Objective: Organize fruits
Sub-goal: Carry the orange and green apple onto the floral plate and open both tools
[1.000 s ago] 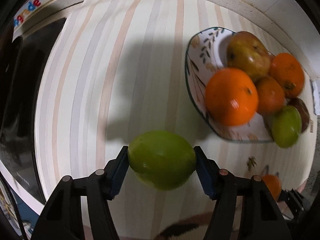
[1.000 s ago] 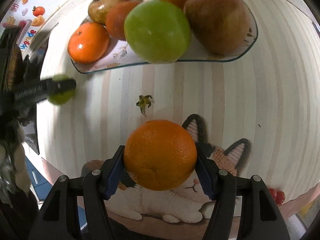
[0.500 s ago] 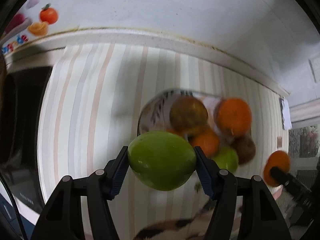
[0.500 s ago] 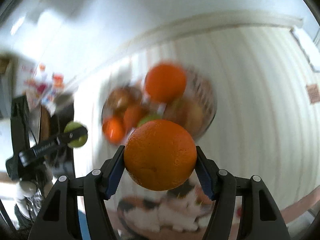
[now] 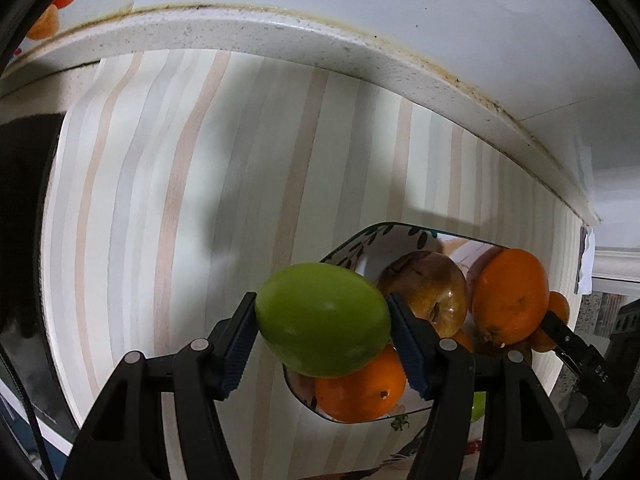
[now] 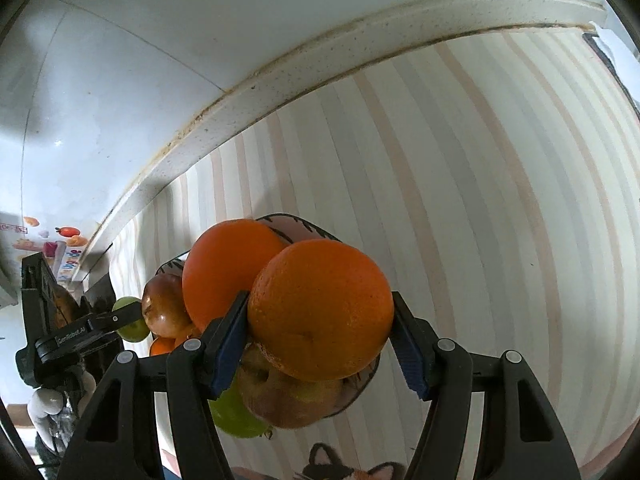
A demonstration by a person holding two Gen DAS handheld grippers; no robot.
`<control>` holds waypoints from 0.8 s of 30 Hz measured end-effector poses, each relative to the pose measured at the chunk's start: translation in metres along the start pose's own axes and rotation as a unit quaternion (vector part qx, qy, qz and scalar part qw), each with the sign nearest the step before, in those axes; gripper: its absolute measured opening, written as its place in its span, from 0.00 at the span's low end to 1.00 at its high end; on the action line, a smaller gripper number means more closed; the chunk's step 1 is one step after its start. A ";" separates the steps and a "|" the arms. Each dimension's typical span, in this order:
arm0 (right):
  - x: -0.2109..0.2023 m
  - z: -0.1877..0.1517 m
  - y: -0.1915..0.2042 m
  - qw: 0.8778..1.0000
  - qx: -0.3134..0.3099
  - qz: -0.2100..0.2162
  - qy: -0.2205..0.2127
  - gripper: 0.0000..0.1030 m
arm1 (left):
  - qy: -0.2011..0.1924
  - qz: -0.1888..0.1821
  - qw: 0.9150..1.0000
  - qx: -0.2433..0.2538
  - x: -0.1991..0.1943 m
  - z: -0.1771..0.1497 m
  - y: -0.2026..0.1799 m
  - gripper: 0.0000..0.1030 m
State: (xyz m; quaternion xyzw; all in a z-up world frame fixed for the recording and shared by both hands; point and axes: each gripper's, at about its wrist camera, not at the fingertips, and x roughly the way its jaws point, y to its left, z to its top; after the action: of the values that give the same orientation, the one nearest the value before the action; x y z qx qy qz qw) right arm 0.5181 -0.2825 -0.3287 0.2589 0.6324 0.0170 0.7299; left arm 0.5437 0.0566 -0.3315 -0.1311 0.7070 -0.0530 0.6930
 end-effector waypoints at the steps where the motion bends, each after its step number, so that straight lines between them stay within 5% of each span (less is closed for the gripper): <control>1: 0.003 0.004 -0.001 1.000 -0.001 0.000 0.003 0.67 | 0.000 0.000 1.000 0.001 0.000 -0.001 0.000 0.60; 24: -0.002 0.013 0.005 1.000 -0.020 -0.011 0.008 0.91 | -0.016 -0.008 1.000 -0.008 -0.019 0.005 -0.004 0.61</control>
State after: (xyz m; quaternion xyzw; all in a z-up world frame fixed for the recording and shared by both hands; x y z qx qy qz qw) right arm 0.5317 -0.2835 -0.3237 0.2374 0.6406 0.0237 0.7299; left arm 0.5491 0.0586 -0.3126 -0.1430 0.6952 -0.0508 0.7026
